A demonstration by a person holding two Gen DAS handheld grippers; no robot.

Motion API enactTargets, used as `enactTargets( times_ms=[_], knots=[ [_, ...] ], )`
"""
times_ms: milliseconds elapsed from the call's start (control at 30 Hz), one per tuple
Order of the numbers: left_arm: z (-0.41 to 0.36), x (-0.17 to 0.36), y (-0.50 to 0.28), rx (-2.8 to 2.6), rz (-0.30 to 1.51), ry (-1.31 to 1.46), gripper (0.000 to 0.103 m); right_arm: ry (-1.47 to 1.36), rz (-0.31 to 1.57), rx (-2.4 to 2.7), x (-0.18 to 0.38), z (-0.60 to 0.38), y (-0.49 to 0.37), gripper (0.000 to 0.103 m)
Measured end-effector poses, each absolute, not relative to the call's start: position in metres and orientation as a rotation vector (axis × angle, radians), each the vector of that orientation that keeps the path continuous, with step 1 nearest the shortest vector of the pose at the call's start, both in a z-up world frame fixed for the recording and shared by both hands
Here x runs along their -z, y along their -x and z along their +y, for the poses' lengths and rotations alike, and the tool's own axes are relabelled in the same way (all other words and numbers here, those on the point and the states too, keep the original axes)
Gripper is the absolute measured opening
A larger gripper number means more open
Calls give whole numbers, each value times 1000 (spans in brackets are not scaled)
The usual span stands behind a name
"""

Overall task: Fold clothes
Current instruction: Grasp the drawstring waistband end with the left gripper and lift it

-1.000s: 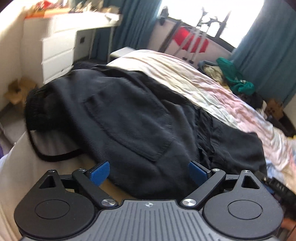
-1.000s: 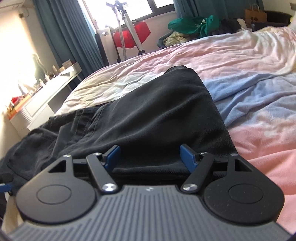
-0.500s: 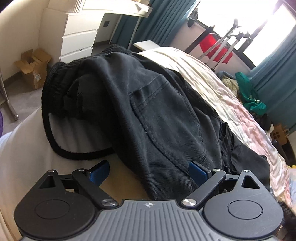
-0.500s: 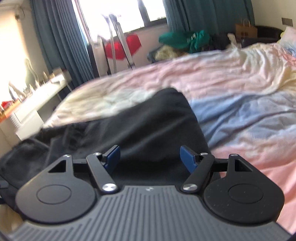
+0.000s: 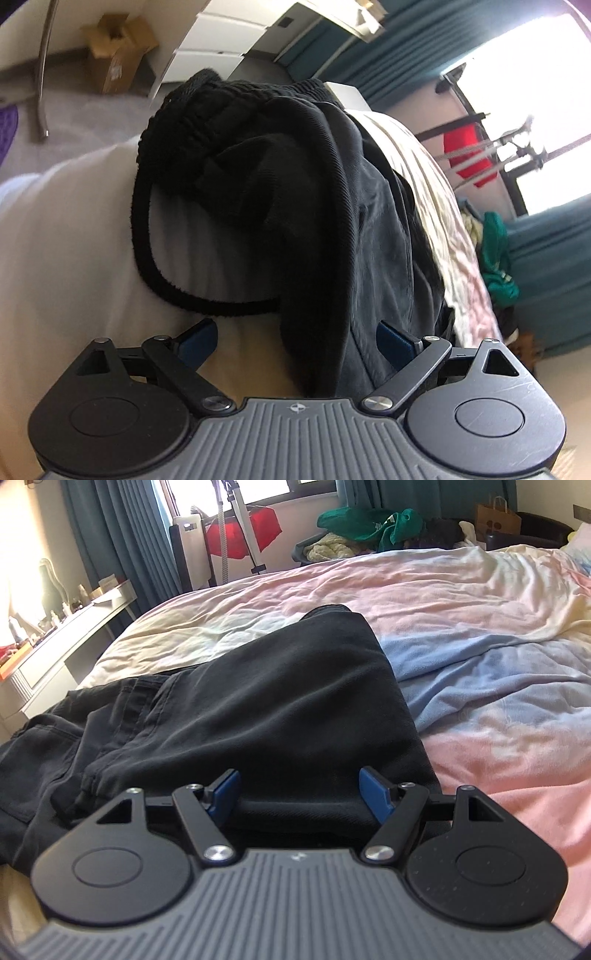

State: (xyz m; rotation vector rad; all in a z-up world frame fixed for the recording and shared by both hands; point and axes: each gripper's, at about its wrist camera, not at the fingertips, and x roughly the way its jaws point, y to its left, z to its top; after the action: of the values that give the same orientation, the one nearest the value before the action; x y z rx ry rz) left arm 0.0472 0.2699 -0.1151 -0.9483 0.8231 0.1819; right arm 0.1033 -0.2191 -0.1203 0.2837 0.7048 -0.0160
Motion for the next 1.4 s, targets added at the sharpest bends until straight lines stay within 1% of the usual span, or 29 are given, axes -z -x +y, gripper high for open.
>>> enactTargets(
  times_ms=[67, 133, 200, 267, 400, 467, 567, 667, 733, 767, 800, 900, 1000, 1133, 1200, 1267, 1400],
  knots=[
    [270, 114, -51, -166, 801, 943, 91, -282, 706, 17, 120, -219, -103, 73],
    [268, 114, -56, -134, 783, 944, 91, -279, 705, 16, 120, -219, -103, 73],
    [269, 119, -61, -136, 775, 982, 87, -276, 706, 16, 121, -219, -102, 73],
    [272, 125, -64, -162, 752, 1036, 86, -270, 704, 18, 121, -218, -102, 73],
    [289, 132, -63, -268, 639, 1119, 70, -257, 703, 23, 121, -217, -103, 73],
    [298, 133, -65, -294, 583, 1115, 69, -261, 686, 24, 119, -217, -102, 73],
    [305, 135, -71, -326, 546, 1066, 66, -277, 657, 3, 115, -217, -101, 73],
    [304, 136, -79, -349, 545, 1021, 53, -283, 654, -33, 113, -215, -103, 73],
    [299, 134, -83, -350, 538, 976, 42, -262, 693, -44, 118, -211, -108, 73],
    [293, 130, -87, -348, 525, 943, 33, -238, 724, -47, 124, -209, -111, 73],
    [285, 123, -85, -348, 503, 901, 28, -208, 747, -52, 129, -206, -114, 73],
    [264, 103, -77, -348, 437, 776, 23, -153, 767, -55, 134, -198, -117, 75],
    [242, 82, -70, -347, 371, 650, 22, -166, 767, -56, 134, -198, -116, 75],
    [189, 39, -76, -325, 281, 426, 21, -185, 757, -68, 132, -202, -112, 75],
    [156, 14, -73, -296, 205, 297, 20, -236, 752, -71, 125, -212, -111, 74],
    [123, -5, -72, -256, 146, 226, 20, -299, 738, -71, 116, -223, -108, 73],
    [44, -36, -76, -201, 81, 84, 20, -552, 601, -53, 90, -272, -85, 73]
  ],
)
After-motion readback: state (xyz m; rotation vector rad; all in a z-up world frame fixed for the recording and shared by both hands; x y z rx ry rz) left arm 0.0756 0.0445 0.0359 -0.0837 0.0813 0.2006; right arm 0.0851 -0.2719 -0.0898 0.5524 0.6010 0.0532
